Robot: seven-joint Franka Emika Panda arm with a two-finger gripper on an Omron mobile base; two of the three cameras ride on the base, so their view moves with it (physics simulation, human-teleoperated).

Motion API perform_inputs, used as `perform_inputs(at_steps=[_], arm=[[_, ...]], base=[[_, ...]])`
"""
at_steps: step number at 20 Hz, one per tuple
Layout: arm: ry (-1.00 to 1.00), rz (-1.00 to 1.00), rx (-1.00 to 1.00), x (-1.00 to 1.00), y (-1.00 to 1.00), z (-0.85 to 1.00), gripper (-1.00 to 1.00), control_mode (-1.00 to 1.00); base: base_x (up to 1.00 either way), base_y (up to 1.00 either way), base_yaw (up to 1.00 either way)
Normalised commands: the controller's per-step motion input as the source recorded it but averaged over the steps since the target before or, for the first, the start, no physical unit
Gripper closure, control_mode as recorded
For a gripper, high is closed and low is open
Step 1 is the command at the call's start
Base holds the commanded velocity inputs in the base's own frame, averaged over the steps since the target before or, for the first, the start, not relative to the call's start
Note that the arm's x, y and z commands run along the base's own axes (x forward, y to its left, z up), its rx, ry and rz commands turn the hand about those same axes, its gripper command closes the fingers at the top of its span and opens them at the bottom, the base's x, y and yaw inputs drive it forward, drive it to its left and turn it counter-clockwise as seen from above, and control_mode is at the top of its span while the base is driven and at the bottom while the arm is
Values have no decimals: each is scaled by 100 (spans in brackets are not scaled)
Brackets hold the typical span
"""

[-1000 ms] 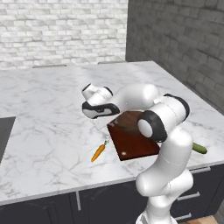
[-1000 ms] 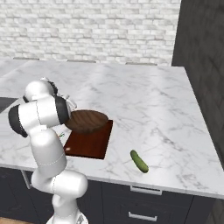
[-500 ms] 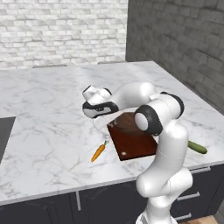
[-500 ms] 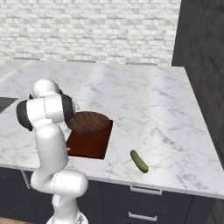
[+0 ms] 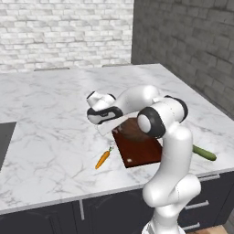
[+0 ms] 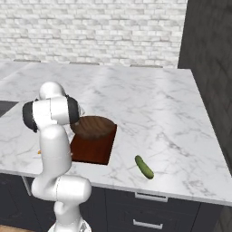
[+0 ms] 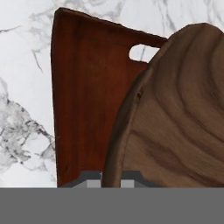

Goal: Place the two vegetables and bowl onto the tray for setting up a vegetable dip station.

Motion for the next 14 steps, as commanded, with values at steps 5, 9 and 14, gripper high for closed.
perform_inputs(at_steps=[5, 9, 14], arm=[[0, 0, -1, 16, 0, -13, 100, -100], [0, 0, -2, 17, 0, -13, 100, -100], [-2, 0, -1, 13, 0, -7, 100, -100]], base=[[0, 0, 0], [0, 0, 0], [0, 0, 0]])
